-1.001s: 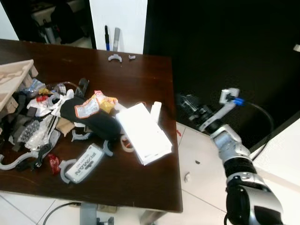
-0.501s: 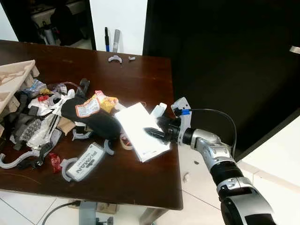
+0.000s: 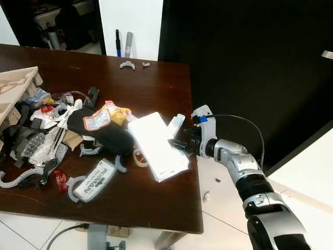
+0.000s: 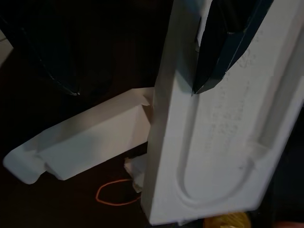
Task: Picking trash to rubbish bin
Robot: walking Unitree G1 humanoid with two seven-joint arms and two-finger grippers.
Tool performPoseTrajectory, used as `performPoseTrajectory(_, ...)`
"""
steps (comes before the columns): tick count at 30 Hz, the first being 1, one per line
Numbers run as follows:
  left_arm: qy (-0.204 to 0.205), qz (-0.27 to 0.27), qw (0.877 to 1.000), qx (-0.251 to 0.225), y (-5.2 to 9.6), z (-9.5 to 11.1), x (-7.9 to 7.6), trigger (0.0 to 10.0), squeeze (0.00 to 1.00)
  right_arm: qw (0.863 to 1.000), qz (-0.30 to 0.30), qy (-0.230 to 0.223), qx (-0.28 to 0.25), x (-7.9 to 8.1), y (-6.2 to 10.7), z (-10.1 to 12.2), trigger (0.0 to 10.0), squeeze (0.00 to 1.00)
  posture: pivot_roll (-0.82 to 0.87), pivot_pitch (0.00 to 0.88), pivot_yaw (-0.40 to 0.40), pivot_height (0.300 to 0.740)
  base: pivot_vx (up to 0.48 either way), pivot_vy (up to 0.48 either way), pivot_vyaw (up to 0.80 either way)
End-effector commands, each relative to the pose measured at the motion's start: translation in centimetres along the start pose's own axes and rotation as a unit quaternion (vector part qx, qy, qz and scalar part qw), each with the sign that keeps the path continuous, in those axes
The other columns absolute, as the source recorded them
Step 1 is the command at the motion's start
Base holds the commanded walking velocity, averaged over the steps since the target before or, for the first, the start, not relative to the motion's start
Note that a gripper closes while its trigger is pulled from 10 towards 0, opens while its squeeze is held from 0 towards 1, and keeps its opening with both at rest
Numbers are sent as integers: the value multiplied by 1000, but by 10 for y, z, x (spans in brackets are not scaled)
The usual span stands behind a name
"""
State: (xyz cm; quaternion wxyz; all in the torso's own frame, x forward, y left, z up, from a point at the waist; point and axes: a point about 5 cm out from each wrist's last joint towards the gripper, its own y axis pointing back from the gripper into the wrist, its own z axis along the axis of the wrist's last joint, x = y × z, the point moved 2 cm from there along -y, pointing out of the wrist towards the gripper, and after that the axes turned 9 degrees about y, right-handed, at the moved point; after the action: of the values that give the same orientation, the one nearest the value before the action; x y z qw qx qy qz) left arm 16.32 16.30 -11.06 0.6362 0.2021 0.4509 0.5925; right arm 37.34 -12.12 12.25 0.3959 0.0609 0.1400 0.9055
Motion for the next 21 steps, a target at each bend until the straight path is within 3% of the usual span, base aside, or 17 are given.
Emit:
performPoseTrajectory(1,25,20,996,80,12,-49,8,10000,0,999,13,-32,9,3,2,-6,10000,0,106,124,-81,740,0,0,0)
performPoseTrajectory(14,25,25,996,83,12,-50,8,10000,0,988,74,-135,-9,21,1,-1,9686,0,106,124,-79,740,0,0,0)
performPoseTrajectory(15,25,25,996,83,12,-51,8,10000,0,987,78,-141,-6,22,1,-2,9020,0,106,124,-79,740,0,0,0)
performPoseTrajectory(16,25,25,996,83,12,-51,8,10000,0,986,81,-145,-4,23,1,-3,5412,0,106,125,-79,740,0,0,0)
performPoseTrajectory(17,26,25,996,83,12,-51,8,10000,0,986,82,-147,-2,24,1,-3,5412,0,106,125,-79,740,0,0,0)
performPoseTrajectory(18,26,25,996,83,12,-51,8,10000,0,986,83,-148,-1,24,2,-4,0,0,106,125,-79,740,0,0,0)
performPoseTrajectory(21,26,26,996,83,12,-50,8,10000,0,985,87,-152,0,26,2,-3,0,0,106,125,-82,740,0,0,0)
